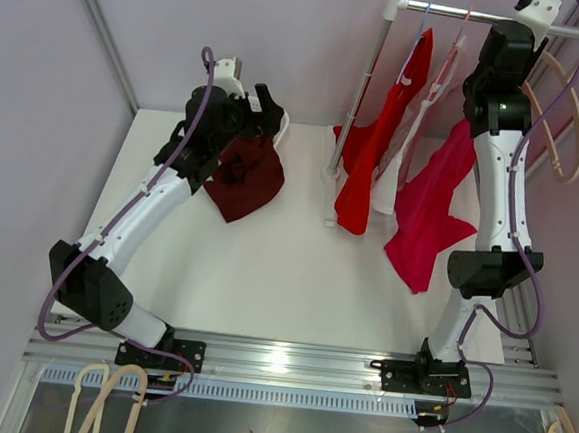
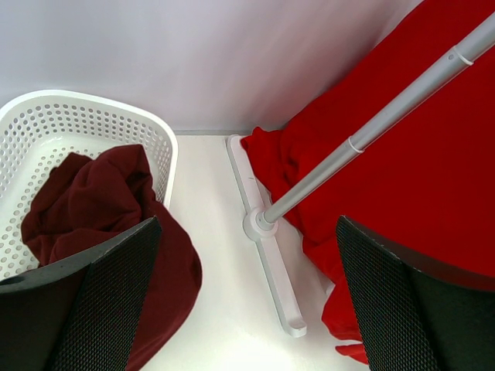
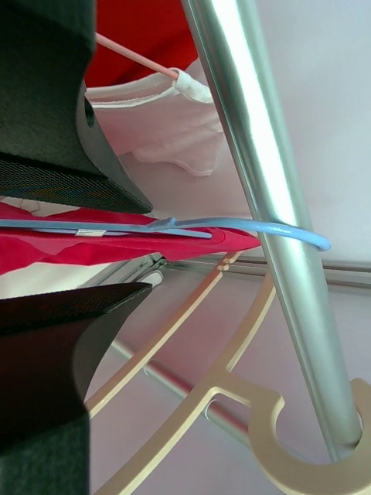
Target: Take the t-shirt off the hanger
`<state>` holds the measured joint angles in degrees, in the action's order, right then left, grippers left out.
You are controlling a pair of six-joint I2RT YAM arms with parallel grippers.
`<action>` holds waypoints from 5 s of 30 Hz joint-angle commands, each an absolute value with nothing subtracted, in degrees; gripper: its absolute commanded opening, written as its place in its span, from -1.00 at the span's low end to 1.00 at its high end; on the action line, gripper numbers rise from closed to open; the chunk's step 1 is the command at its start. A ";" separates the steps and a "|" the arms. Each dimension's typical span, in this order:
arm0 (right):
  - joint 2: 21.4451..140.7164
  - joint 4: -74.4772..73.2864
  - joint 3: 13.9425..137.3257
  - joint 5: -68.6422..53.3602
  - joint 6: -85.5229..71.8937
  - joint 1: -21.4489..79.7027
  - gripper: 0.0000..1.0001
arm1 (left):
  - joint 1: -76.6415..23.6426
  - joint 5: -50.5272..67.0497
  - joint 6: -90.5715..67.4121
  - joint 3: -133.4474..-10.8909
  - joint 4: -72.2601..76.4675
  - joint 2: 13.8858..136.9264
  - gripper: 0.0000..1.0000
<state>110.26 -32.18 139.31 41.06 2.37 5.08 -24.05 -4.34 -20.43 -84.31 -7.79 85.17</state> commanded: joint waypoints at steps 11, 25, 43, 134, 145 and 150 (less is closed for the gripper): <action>113.20 -30.59 141.59 36.83 0.53 2.99 -0.10 | -24.61 -4.75 -19.16 -86.66 -5.63 87.01 0.99; 115.66 -27.52 141.94 36.39 0.44 2.81 -1.00 | -24.35 -5.10 -18.72 -87.10 -5.10 88.77 0.99; 99.69 -17.59 131.60 30.22 9.23 8.43 -1.00 | -27.51 -7.56 -17.40 -86.49 -7.29 83.68 0.99; 66.89 -46.40 103.62 42.98 -21.79 24.87 -1.00 | -102.93 -27.62 -7.02 -48.76 25.42 80.06 -0.99; 65.31 -60.20 110.74 35.16 -26.02 27.51 -1.00 | -72.97 -13.64 -17.56 -77.59 1.00 96.05 -0.99; 62.76 -59.16 110.22 37.96 -22.60 27.60 -1.00 | -60.49 2.78 -27.59 -93.33 -9.75 109.38 -0.99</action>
<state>64.62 -59.46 109.01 36.18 -24.45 27.27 -65.25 -8.73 -20.21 -87.24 -0.86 103.44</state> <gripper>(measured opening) 0.046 0.012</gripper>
